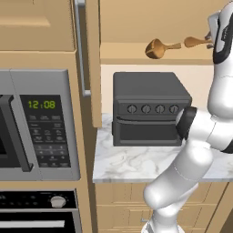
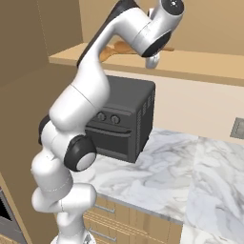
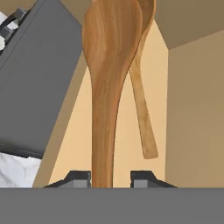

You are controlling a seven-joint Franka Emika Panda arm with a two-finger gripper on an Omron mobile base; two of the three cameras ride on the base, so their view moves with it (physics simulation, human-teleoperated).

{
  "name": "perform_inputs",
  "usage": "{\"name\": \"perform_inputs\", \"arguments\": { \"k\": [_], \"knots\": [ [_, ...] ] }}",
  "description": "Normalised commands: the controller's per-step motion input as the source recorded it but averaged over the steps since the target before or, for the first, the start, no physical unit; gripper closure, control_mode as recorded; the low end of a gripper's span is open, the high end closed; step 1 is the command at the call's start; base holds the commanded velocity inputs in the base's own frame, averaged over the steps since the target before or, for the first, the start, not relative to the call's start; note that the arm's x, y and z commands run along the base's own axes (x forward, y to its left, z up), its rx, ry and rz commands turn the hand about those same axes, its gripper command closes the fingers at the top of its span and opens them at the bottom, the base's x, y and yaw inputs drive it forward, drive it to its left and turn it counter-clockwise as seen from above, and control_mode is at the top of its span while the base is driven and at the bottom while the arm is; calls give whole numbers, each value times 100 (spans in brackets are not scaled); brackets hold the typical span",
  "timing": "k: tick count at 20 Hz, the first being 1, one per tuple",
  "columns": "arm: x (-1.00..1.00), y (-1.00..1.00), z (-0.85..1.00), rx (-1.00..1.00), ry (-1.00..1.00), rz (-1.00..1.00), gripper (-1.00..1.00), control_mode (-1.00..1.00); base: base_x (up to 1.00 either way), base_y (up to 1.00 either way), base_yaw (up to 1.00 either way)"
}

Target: Organize the utensils by type. Pick up the wooden spoons from the counter and place them in the open cabinet. Then pick up the metallic utensils from the counter and place them in the open drawer.

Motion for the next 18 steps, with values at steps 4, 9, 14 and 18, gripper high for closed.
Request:
{"name": "perform_inputs", "arguments": {
  "k": [4, 9, 14, 18],
  "knots": [
    [15, 1, -26, 0, -11, 0, 100, -100, 0, 0, 0],
    [37, 0, -7, 0, -1, 0, 100, -100, 0, 0, 0],
    [41, 0, 0, 0, 0, 0, 100, -100, 0, 0, 0],
    [38, -6, 0, 0, 0, 0, 100, -100, 0, 0, 0]
  ]
}}
